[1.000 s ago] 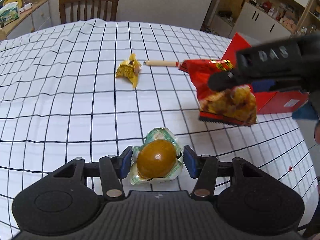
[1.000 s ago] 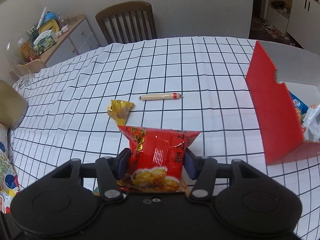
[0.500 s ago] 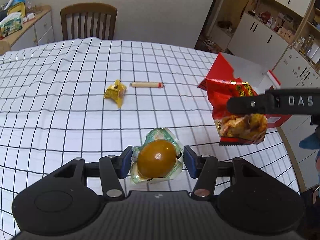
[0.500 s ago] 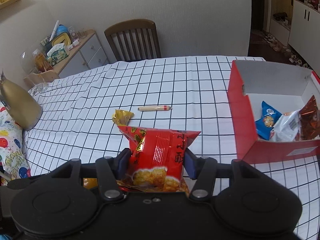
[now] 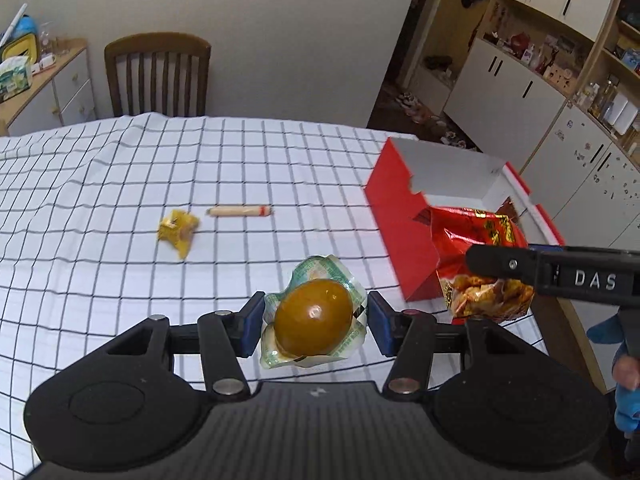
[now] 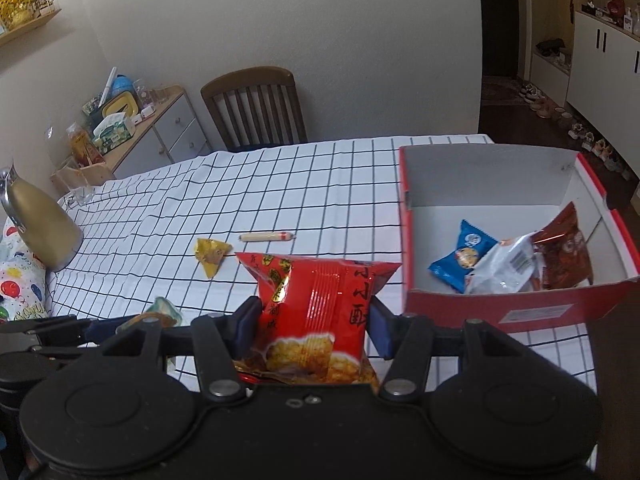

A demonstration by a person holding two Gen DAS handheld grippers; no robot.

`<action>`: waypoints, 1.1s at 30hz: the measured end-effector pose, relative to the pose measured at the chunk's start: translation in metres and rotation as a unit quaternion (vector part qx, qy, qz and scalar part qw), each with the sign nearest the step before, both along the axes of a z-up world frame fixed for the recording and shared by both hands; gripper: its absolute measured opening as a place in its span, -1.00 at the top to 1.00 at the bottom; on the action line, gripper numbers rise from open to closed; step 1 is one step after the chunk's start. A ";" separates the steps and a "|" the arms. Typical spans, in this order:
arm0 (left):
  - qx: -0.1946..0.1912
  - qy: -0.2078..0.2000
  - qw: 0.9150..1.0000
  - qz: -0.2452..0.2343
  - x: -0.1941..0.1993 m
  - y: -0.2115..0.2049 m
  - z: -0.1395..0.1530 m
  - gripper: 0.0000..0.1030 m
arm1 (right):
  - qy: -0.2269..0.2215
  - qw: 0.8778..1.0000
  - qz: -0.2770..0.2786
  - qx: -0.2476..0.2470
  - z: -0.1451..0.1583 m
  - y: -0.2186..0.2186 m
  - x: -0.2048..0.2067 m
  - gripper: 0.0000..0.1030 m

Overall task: Organize snacks
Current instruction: 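Carry the wrapped egg and red chips bag with both tools over the box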

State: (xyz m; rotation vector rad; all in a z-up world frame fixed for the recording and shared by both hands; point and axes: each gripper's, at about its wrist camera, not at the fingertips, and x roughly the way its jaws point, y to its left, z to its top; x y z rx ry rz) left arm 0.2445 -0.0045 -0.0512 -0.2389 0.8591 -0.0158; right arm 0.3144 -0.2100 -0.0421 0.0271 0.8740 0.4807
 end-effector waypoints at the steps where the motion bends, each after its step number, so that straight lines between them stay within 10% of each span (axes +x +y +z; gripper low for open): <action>1: -0.001 -0.001 1.000 -0.001 0.002 -0.005 0.002 -0.03 | -0.003 1.000 -0.001 0.001 0.001 -0.007 0.001 -0.06; 33: 0.034 -0.034 0.998 -0.043 0.091 -0.177 0.034 -0.03 | -0.056 0.997 -0.056 -0.002 0.016 -0.180 0.043 -0.07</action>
